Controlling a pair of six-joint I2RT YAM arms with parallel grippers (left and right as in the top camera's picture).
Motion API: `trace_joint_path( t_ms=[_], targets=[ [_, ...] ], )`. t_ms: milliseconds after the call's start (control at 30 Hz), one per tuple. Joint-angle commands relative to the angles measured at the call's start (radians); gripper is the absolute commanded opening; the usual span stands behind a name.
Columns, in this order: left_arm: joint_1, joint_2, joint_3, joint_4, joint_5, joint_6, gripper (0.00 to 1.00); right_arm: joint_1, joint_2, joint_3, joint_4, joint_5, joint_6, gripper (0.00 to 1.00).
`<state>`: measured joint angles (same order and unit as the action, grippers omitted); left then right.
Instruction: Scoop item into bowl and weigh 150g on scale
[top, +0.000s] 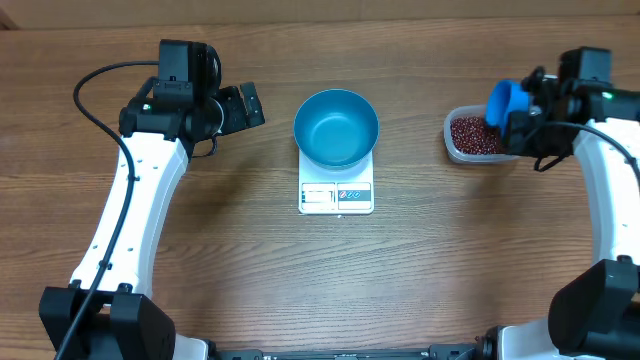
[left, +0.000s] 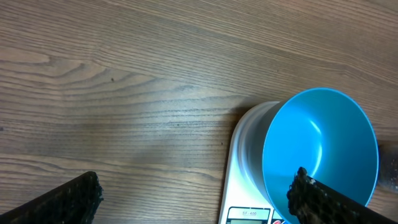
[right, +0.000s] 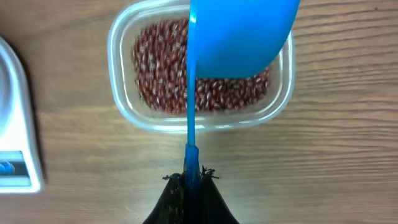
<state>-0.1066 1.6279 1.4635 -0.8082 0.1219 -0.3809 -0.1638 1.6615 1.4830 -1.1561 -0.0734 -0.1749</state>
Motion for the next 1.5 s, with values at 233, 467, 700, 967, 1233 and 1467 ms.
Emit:
trace_joint_path(
  t_ms=[233,467,700,967,1233,1467],
  targets=[
    [0.002,-0.013,0.018,0.001,-0.01,0.026,1.0,0.061,0.004,0.016,-0.005,0.275,-0.12,0.04],
    [0.002,-0.013,0.018,0.001,-0.01,0.026,1.0,0.085,0.004,0.016,-0.029,0.279,-0.171,0.04],
    [0.002,-0.013,0.018,0.001,-0.01,0.026,1.0,0.145,0.032,0.016,-0.047,0.381,-0.169,0.04],
    [0.002,-0.013,0.018,0.001,-0.01,0.026,1.0,0.203,0.092,0.015,-0.033,0.507,-0.199,0.04],
    [0.002,-0.013,0.018,0.001,-0.01,0.026,0.99,0.206,0.146,0.015,-0.019,0.522,-0.282,0.04],
    [0.002,-0.013,0.018,0.001,-0.01,0.026,1.0,0.209,0.148,0.015,0.021,0.48,-0.325,0.04]
  ],
)
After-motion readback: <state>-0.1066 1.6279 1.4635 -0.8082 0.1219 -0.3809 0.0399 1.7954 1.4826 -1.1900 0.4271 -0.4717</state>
